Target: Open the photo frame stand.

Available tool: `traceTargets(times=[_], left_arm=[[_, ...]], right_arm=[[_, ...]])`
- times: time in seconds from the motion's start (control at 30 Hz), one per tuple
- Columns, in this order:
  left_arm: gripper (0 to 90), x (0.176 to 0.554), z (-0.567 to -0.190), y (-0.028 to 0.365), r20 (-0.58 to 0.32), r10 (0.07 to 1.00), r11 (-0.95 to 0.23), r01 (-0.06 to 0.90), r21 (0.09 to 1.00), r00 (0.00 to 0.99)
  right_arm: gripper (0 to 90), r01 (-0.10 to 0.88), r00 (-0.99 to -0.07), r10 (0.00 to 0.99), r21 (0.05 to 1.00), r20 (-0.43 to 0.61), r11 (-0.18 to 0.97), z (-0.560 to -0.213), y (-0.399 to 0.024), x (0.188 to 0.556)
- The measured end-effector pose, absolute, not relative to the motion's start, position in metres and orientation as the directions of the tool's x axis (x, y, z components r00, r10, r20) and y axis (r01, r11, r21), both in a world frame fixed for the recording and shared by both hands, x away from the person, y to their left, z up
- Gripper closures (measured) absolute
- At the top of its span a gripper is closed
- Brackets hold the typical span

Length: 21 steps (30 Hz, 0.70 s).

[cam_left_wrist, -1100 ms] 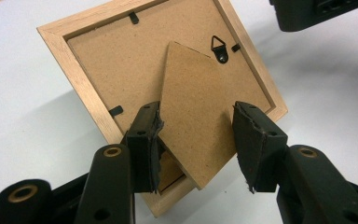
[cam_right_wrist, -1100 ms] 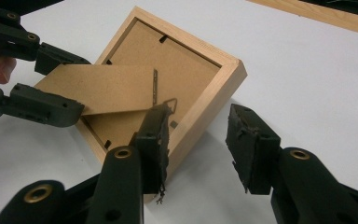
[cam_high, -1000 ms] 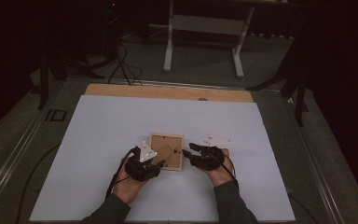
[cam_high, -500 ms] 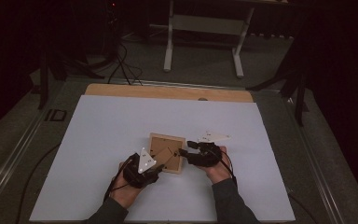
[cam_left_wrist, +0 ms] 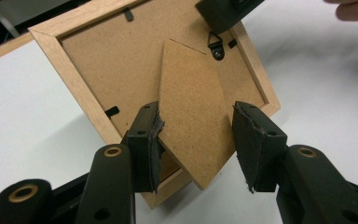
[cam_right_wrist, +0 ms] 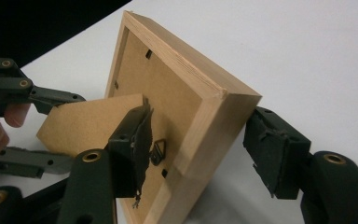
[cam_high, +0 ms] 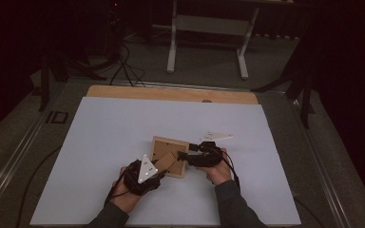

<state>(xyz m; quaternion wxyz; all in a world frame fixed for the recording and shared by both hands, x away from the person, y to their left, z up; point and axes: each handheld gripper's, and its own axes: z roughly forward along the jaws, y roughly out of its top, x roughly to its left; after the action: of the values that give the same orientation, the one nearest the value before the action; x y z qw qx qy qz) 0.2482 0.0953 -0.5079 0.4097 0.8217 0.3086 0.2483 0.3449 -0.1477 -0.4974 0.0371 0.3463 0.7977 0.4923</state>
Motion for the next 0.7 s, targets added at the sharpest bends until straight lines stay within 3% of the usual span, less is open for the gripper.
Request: traceTargets(times=[0.4, 0.7], left_arm=[[54.2, 0.251, -0.509, 0.099, 0.115, 0.707, -0.463, 0.334, 0.821, 0.698], [55.5, 0.258, -0.506, 0.105, -0.045, 0.683, -0.393, 0.419, 0.818, 0.729]], right_arm=[[48.3, 0.51, -0.756, 0.594, 0.817, 0.275, 0.271, -0.498, -0.147, 0.344], [53.2, 0.487, -0.771, 0.578, 0.833, 0.268, 0.263, -0.494, -0.147, 0.342]])
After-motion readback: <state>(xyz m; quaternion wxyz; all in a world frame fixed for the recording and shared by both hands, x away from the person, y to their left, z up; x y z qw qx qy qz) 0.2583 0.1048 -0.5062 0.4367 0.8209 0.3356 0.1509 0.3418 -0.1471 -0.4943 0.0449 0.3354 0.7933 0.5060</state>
